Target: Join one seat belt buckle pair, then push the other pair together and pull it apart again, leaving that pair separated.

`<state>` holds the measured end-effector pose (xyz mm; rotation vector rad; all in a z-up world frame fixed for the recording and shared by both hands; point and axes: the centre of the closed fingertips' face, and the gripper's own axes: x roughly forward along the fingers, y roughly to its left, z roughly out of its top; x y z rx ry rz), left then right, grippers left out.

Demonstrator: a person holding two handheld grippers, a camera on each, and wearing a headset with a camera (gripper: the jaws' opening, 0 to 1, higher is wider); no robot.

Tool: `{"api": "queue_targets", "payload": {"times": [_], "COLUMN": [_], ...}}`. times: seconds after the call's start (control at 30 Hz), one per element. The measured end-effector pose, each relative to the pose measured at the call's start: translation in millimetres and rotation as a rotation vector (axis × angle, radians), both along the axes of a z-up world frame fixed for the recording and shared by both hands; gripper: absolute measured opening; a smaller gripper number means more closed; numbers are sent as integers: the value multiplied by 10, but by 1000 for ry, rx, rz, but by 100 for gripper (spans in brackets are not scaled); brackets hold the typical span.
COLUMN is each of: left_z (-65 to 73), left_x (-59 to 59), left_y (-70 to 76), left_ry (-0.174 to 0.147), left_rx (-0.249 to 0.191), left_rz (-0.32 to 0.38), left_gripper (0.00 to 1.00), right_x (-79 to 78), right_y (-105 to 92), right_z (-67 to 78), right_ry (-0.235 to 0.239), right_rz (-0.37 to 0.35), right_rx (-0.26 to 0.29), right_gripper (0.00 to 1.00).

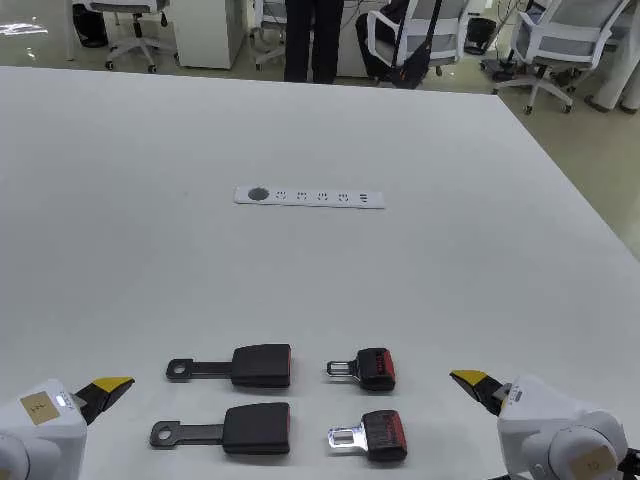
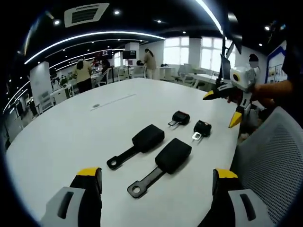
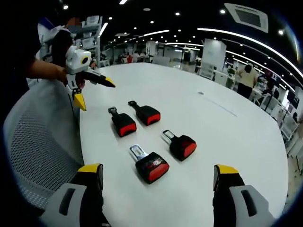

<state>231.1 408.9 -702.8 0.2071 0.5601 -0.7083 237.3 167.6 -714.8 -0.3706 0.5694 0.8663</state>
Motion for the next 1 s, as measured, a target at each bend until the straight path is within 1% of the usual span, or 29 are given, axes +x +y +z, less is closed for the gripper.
{"api": "queue_targets", "payload": {"times": [0.13,0.43,0.6,0.67,0.8,0.87,1.0], "left_z": [-5,-13,-19,-27,-20,-26,-20], "left_x": [12,10,10,8,8,0,-1], "left_y": [21,-3,-7,-6,-26,-31,-28], "left_ry": [-1,-1,-2,-1,-8,-4,-9], "left_rx": [6,13,16,18,9,10,11], "left_rz": [-1,-17,-19,-20,-27,-27,-28], "left_gripper": [99,98,98,98,98,98,99], "right_x": [11,-38,-31,-26,-18,-22,-11], "right_y": [1,-41,-57,-69,-86,-77,-58], "right_z": [2,-1,37,28,40,36,53], "right_ry": [-3,2,-6,-7,-10,-7,-5], "right_rz": [1,0,-1,1,-3,-2,3], "right_rx": [-2,-11,-9,-13,-11,-13,-15], "right_gripper": [93,92,92,91,91,91,91]}}
